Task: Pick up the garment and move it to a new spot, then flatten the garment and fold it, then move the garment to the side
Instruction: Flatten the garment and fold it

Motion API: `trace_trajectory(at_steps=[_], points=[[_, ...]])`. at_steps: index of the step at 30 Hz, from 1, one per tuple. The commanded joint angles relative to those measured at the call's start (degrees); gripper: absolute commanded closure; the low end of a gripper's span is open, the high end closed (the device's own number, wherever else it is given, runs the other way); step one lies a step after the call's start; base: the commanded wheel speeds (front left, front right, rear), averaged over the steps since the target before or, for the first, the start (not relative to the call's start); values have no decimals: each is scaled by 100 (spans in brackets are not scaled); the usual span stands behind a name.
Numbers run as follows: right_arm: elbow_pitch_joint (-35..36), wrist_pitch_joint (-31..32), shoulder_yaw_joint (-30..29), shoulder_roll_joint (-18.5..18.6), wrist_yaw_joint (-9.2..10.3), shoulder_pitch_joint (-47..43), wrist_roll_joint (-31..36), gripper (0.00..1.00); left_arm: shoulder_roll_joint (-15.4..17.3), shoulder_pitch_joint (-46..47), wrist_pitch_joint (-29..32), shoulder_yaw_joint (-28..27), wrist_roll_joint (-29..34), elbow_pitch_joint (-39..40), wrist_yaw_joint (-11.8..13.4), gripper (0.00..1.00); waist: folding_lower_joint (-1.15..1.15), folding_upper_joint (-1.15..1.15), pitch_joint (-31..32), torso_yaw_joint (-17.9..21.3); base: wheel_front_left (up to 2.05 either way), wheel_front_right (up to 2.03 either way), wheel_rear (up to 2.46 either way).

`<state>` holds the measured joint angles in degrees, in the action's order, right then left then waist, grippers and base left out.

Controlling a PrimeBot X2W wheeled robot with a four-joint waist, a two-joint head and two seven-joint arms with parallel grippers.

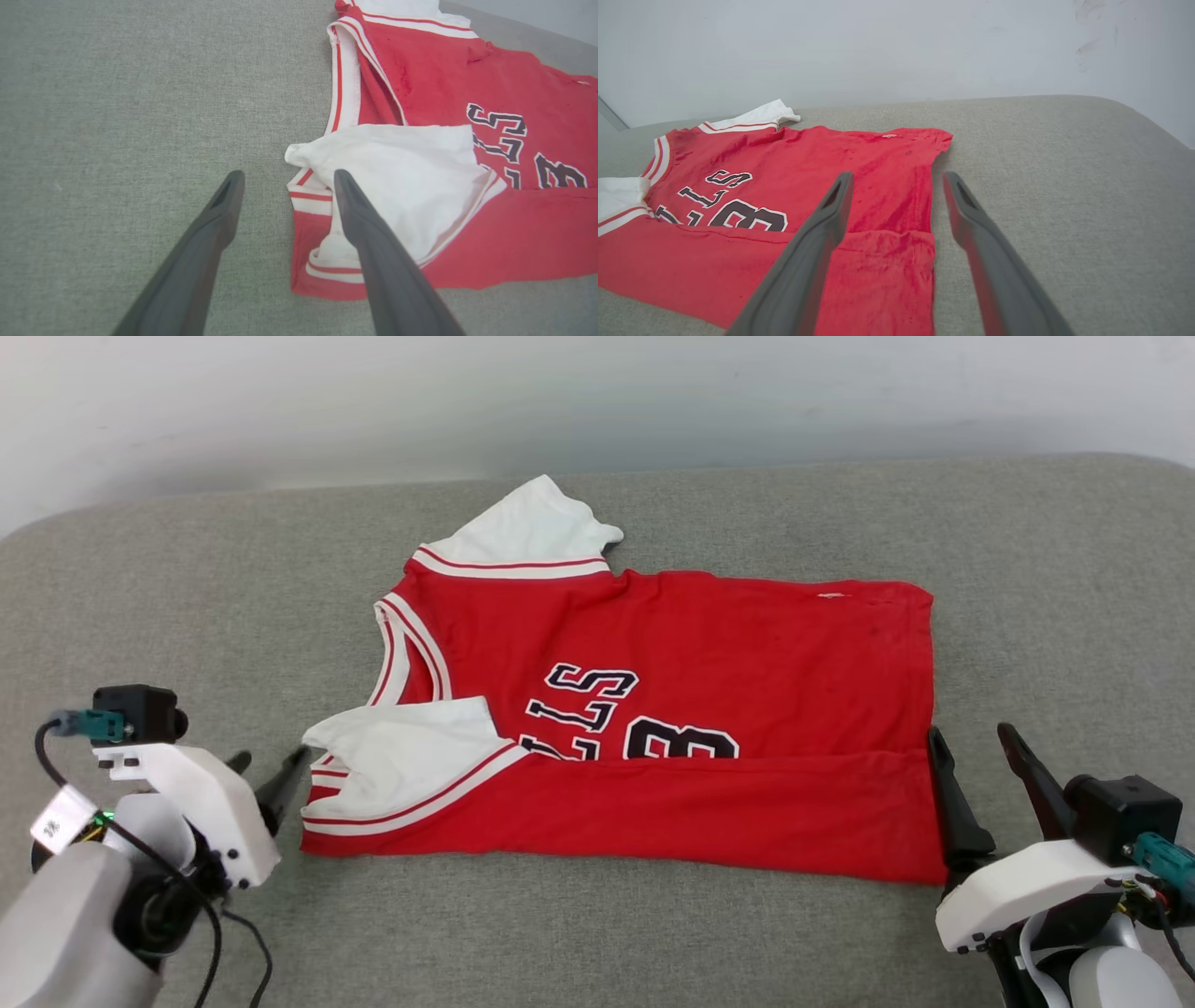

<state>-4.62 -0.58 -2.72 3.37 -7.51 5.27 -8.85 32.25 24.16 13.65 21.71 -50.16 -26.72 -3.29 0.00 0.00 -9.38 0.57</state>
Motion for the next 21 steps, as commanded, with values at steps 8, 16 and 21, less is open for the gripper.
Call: trace_trajectory(at_steps=[8, 16, 21], points=[[415, 43, 121, -52, 4, -27, -95, 0, 615, -478, 1796, 65, -668, 807, 225, 0, 0, 0, -274, 281, 0, 0, 0], [320, -100, 118, -53, 4, 75, -333, 0, 656, -709, 2408, 160, -977, 856, 337, 0, 0, 0, -651, 545, 0, 0, 0], [276, -73, -131, -52, 3, 133, -372, 0, 349, -838, 2808, 467, -1179, 978, 297, 100, 0, 0, -762, 608, 0, 0, 0]])
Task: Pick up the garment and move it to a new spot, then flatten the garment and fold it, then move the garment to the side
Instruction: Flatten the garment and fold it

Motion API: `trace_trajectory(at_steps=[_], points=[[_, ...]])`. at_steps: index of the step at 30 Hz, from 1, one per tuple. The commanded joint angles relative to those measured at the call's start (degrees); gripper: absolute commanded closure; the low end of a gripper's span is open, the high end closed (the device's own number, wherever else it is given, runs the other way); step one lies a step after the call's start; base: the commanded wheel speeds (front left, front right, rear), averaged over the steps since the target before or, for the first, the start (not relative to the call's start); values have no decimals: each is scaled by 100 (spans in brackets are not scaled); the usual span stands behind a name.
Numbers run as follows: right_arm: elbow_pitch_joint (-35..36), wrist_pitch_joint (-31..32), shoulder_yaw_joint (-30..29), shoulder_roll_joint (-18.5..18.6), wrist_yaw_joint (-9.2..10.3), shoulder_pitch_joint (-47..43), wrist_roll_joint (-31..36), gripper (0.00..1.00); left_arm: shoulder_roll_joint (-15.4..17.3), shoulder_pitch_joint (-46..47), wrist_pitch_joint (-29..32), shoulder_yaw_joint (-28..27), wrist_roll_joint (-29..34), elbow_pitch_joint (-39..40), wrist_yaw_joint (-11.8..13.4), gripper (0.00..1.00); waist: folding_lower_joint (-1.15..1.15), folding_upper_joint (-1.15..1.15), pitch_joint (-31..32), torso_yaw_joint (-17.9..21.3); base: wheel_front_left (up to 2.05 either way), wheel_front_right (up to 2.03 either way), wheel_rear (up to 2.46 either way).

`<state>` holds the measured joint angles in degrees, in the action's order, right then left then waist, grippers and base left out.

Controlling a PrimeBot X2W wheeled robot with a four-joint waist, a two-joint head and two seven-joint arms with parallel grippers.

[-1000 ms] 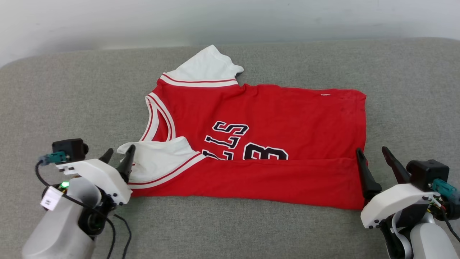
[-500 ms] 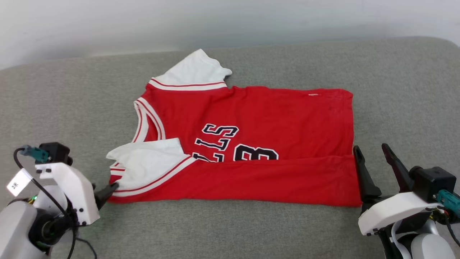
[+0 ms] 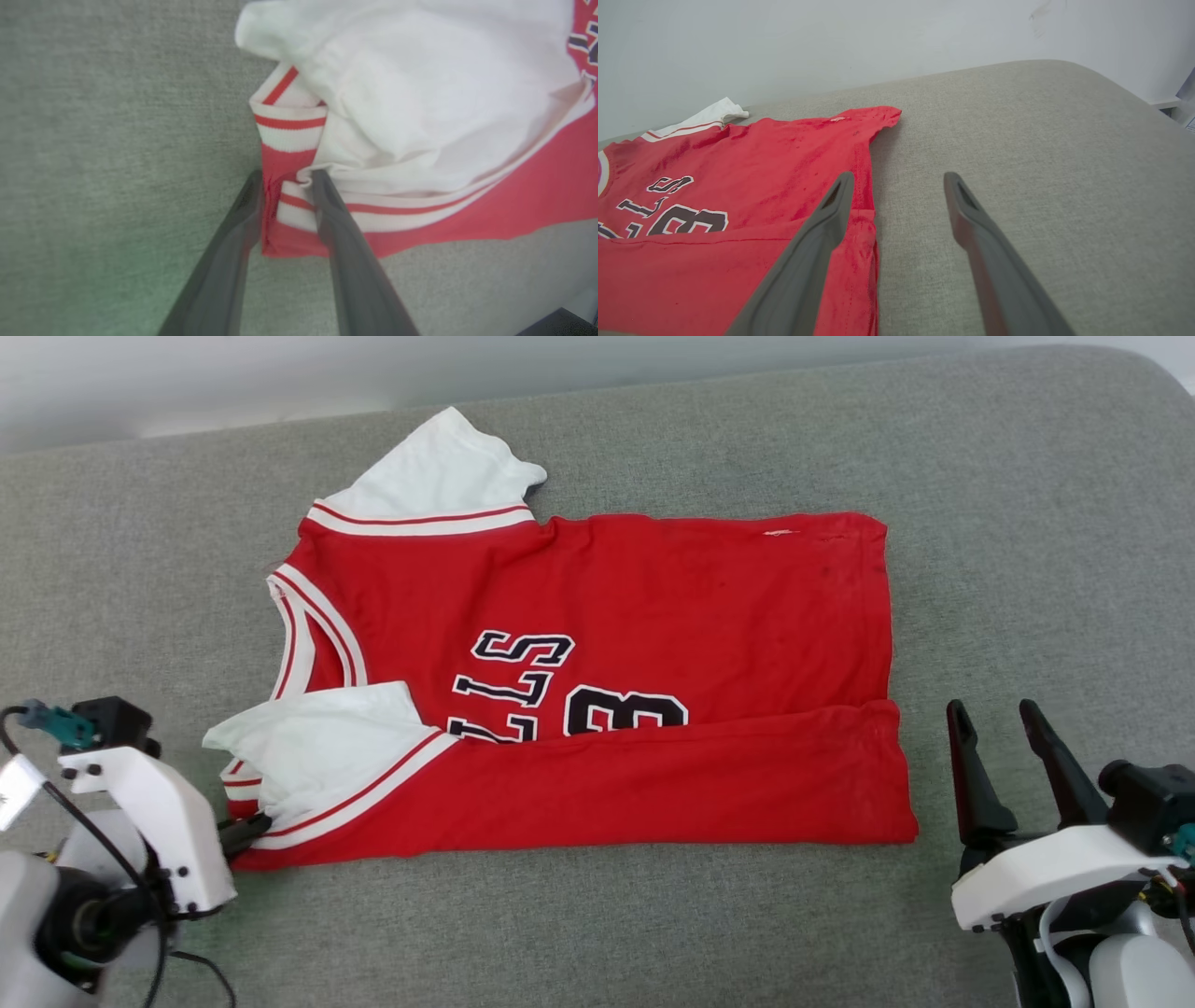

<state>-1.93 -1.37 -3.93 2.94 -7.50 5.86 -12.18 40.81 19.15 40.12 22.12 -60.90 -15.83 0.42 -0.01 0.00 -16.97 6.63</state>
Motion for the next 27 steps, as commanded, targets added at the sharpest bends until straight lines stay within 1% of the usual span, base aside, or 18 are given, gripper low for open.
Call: trace_trajectory(at_steps=[1, 4, 6, 9, 14, 18, 21, 24, 27], points=[[15, 37, -40, -9, 2, 82, -72, 0, -521, -336, 85, 403, -77, -81, -81, 100, 1, 0, 0, 3, 0, 0, 0], [3, 271, -116, -10, 2, 100, -140, 0, -485, -310, -194, 253, -27, 7, -86, 100, 1, 0, 32, -18, 0, 0, 0], [-42, 559, -138, -10, 2, 98, -172, 0, -421, -286, -379, 167, 49, 49, -74, 100, 1, 0, 72, -41, 0, 0, 0], [-129, 1265, -73, 29, 2, 87, -247, 0, -321, -288, -692, -5, 132, 194, -36, 100, 1, 0, 145, -87, 0, 0, 0], [-164, 2452, 178, 320, 2, 157, -512, 0, -154, -338, -1058, -206, 283, 614, 79, 100, 1, 0, 205, -233, 0, 0, 0], [-272, 3036, 414, 526, 2, 299, -698, 0, -132, -345, -1152, -230, 364, 923, 156, 100, 1, 0, 163, -362, 0, 0, 0], [-520, 3422, 662, 614, 2, 410, -829, 0, -134, -343, -1152, -207, 376, 1031, 178, 100, 1, 0, 119, -418, 0, 0, 0], [-879, 3866, 859, 657, 2, 458, -970, 0, -178, -326, -1160, -174, 371, 1064, 160, 100, 1, 0, 79, -466, 0, 0, 0], [-1093, 4272, 1042, 662, 1, 441, -1117, 0, -193, -324, -1183, -163, 375, 1056, 137, 100, 1, 0, 56, -487, 0, 0, 0]])
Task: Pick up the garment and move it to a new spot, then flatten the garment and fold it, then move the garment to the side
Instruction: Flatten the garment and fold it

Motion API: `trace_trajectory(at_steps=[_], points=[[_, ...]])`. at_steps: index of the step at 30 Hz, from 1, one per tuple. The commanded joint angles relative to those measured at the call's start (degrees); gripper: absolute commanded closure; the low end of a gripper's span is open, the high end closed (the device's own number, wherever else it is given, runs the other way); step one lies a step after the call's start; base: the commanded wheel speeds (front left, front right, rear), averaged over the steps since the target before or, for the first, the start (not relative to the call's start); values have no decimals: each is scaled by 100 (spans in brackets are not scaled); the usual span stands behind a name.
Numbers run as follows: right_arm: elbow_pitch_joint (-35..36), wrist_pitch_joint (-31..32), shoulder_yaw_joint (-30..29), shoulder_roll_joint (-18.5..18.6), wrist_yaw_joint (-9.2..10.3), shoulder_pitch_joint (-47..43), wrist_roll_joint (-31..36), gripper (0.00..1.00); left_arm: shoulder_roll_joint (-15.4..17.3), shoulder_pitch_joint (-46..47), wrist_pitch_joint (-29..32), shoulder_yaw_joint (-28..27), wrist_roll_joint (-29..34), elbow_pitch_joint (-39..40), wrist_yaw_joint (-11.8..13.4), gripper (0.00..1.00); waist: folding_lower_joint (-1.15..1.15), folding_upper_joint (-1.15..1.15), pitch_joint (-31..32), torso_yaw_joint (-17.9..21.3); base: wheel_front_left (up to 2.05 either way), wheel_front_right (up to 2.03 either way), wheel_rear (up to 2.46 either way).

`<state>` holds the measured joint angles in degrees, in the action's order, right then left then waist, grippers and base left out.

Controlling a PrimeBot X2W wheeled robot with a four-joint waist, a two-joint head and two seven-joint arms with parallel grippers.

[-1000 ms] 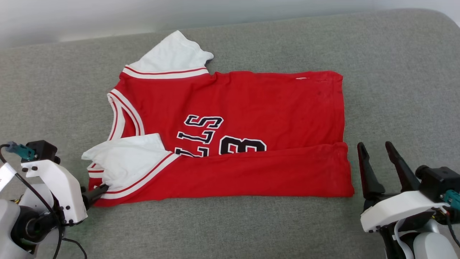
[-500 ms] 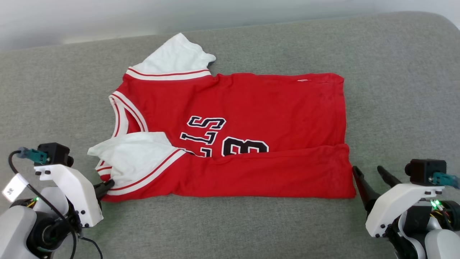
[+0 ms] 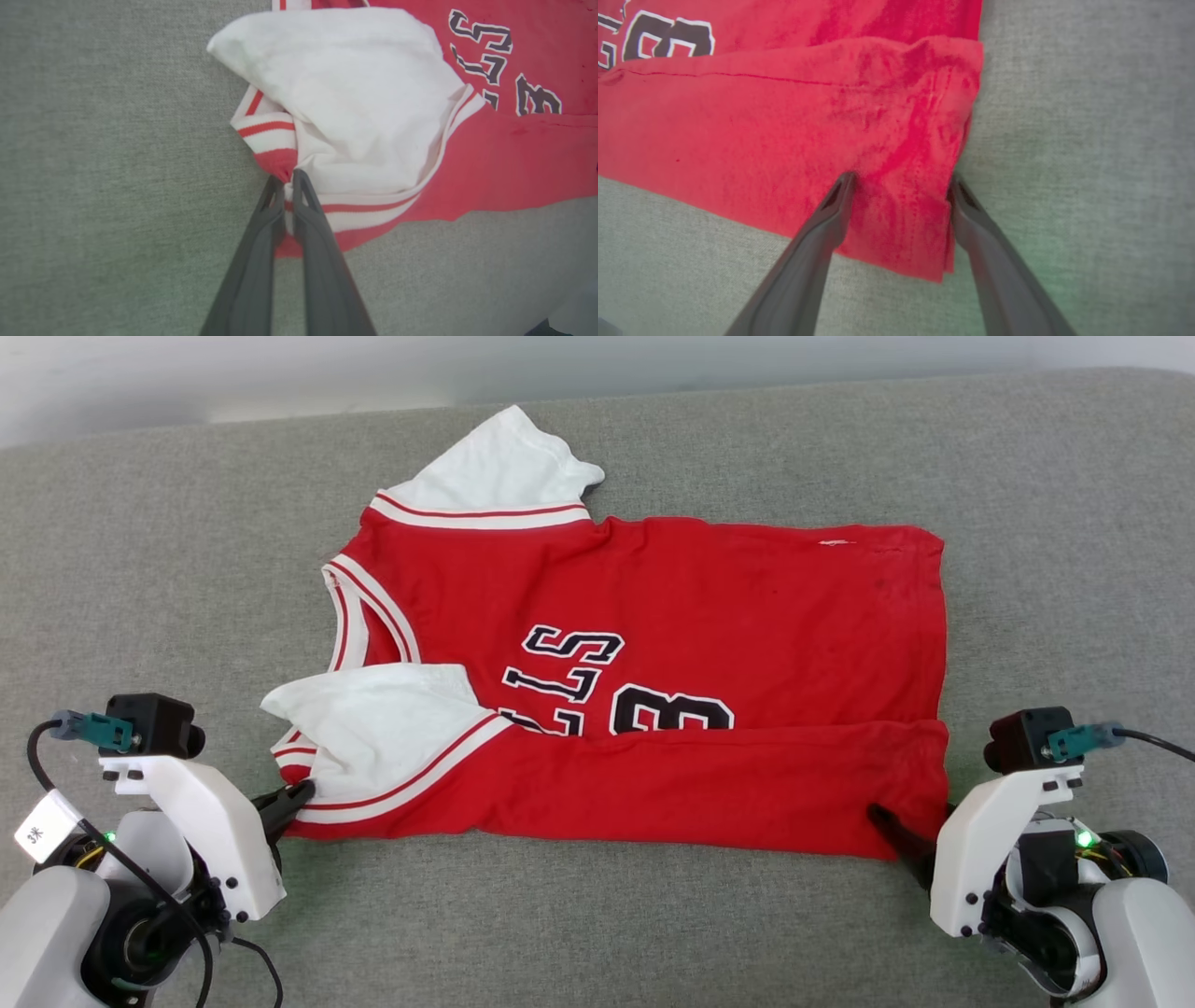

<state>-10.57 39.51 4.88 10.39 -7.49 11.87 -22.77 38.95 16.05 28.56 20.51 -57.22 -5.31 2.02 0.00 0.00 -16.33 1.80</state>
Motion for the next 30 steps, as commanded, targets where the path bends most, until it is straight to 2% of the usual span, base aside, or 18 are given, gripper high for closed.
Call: trace_trajectory(at_steps=[1, 2, 3, 4, 10, 18, 30], points=[[-261, 286, 209, -85, -1, -162, -114, 0, -15, -21, -41, 1, 3, -4, -29, 100, 0, 0, -16, -7, 0, 0, 0], [-268, 358, 249, -75, -2, -160, -149, 0, -17, -26, -43, -1, 2, -15, -33, 100, 0, 0, -26, -10, 0, 0, 0], [-255, 383, 267, -67, -7, -146, -169, 65, -19, -27, -56, 0, 1, -24, -40, 100, 0, 0, -35, -10, 0, 0, 0], [-246, 423, 280, -66, -7, -125, -210, 100, -25, -26, -67, -3, 0, -31, -35, 100, 0, 0, -36, -9, 0, 0, 0], [20, 277, 131, 134, 1, 113, -184, 100, -68, -90, -310, -68, 48, -71, -31, 100, 0, 0, 41, 16, 0, 0, 0], [493, 208, 63, 346, 2, -40, -166, 100, -242, -643, -817, -214, -32, 144, 122, 100, 0, 0, 474, -6, 0, 0, 0], [1051, 553, -105, 473, 2, -899, -355, 100, -242, -1918, -1025, -428, -291, 660, 614, 100, 0, 0, 1009, -179, 0, 0, 0]])
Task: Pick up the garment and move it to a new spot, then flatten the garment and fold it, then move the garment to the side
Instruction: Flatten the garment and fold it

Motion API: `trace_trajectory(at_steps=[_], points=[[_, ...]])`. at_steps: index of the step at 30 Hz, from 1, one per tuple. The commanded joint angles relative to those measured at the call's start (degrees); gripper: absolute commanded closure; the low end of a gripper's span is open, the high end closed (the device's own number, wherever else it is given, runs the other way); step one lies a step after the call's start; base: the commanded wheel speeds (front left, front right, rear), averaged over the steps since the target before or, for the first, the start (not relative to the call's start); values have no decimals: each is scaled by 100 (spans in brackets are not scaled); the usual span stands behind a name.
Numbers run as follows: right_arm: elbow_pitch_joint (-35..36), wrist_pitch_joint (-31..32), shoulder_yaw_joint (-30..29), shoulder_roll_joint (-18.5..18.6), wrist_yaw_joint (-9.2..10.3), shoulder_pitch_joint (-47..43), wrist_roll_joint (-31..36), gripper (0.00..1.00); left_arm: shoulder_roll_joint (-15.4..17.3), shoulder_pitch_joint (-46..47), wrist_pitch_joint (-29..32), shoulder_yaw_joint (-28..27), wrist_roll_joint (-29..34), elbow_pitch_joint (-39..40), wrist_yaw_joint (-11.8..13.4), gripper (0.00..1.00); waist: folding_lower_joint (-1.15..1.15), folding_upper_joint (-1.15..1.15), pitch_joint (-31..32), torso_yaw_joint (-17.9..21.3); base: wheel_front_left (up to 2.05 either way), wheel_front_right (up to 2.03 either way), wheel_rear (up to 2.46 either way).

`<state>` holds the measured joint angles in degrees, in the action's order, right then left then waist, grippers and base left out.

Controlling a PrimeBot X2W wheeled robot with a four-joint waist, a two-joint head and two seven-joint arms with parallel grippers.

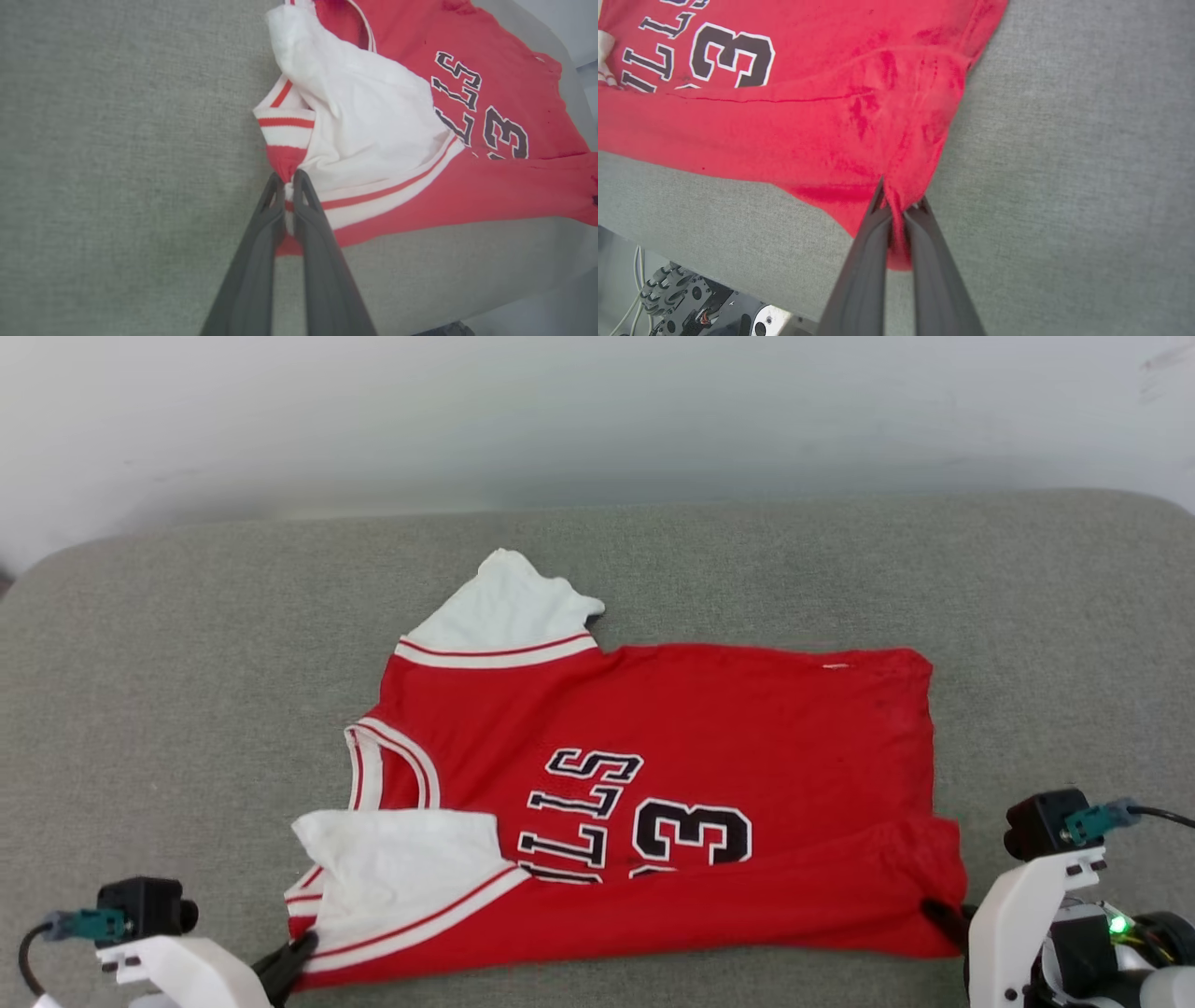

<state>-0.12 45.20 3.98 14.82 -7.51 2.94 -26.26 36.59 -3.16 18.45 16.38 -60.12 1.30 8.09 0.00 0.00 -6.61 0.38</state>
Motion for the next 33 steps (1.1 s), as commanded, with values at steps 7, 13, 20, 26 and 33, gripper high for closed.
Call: trace_trajectory(at_steps=[7, 13, 20, 26, 33], points=[[164, 68, -280, -149, 3, -617, 63, 100, -239, -462, -78, 75, -191, -105, 30, 100, 0, 0, 74, -142, 0, 0, 0], [38, -585, -343, -372, 3, -778, 186, 0, -584, -109, -355, 222, -131, -661, -304, 0, 0, 0, 25, -163, 0, 0, 0], [137, -2591, -445, -523, 3, -659, 571, 0, -671, 241, -1155, 83, 353, -746, -265, 0, 0, 0, 114, -126, 0, 0, 0], [222, -3795, -689, -842, 3, -464, 1196, 0, -638, 742, -1882, 89, 1240, -319, 172, 0, 0, 0, 155, -66, 0, 0, 0], [616, -4193, -695, -1075, 3, -201, 1608, 0, -791, 1437, -2380, 137, 1764, -151, 311, 0, 0, 0, -186, 173, 0, 0, 0]])
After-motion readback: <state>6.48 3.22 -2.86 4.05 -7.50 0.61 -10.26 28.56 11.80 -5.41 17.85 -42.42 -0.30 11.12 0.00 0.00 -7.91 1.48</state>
